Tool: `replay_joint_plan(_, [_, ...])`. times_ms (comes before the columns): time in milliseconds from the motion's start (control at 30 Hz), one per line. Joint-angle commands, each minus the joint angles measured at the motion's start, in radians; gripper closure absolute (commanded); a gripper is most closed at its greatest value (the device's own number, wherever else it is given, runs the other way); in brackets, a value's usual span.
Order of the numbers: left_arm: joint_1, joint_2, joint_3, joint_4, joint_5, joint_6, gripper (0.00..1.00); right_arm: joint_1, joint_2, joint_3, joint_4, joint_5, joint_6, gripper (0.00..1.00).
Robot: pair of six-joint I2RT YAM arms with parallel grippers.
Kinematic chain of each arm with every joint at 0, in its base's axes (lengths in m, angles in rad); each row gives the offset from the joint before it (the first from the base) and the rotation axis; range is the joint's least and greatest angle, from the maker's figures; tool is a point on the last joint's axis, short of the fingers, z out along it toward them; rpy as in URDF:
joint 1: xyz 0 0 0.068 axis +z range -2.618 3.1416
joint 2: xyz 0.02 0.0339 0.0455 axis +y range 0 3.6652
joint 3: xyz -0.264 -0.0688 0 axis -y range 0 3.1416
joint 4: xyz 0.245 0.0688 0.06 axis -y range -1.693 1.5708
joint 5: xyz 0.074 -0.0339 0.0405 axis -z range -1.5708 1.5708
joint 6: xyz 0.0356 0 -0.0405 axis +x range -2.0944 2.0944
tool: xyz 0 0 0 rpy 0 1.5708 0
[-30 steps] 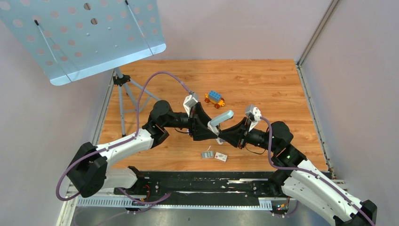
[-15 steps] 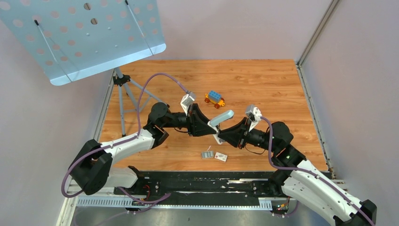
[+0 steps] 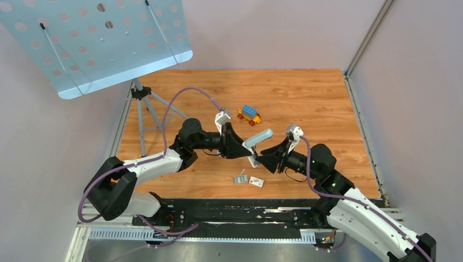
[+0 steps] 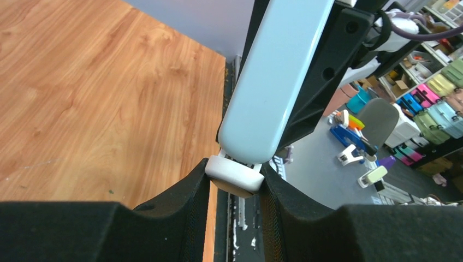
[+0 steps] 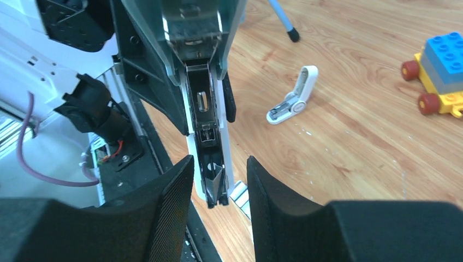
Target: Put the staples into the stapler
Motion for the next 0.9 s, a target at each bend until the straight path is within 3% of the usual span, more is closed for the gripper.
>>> replay_joint_plan(0, [0.005, 0.013, -0.008, -0.052, -0.023, 0.091, 0.93, -0.012, -0.041, -0.021, -0.057, 0.095, 0.018, 0.53])
replay_joint_plan(133, [0.005, 0.012, -0.007, -0.081, -0.028, 0.129, 0.92, -0.011, -0.039, 0.005, -0.095, 0.115, 0.036, 0.45])
replay_joint_plan(467, [0.005, -0.005, -0.004, -0.114, -0.018, 0.167, 0.91, -0.012, 0.011, 0.059, -0.163, 0.114, 0.069, 0.68])
replay_joint_plan(633, [0.005, -0.009, 0.006, -0.168, -0.039, 0.200, 0.91, -0.013, 0.034, 0.075, -0.166, 0.073, 0.078, 0.68])
replay_joint_plan(767, [0.005, -0.017, 0.049, -0.341, -0.106, 0.299, 0.90, -0.013, 0.038, 0.083, -0.220, 0.153, 0.094, 0.65])
replay_joint_plan(867, [0.005, -0.030, 0.056, -0.370, -0.140, 0.317, 0.90, -0.013, 0.059, 0.070, -0.215, 0.174, 0.121, 0.65])
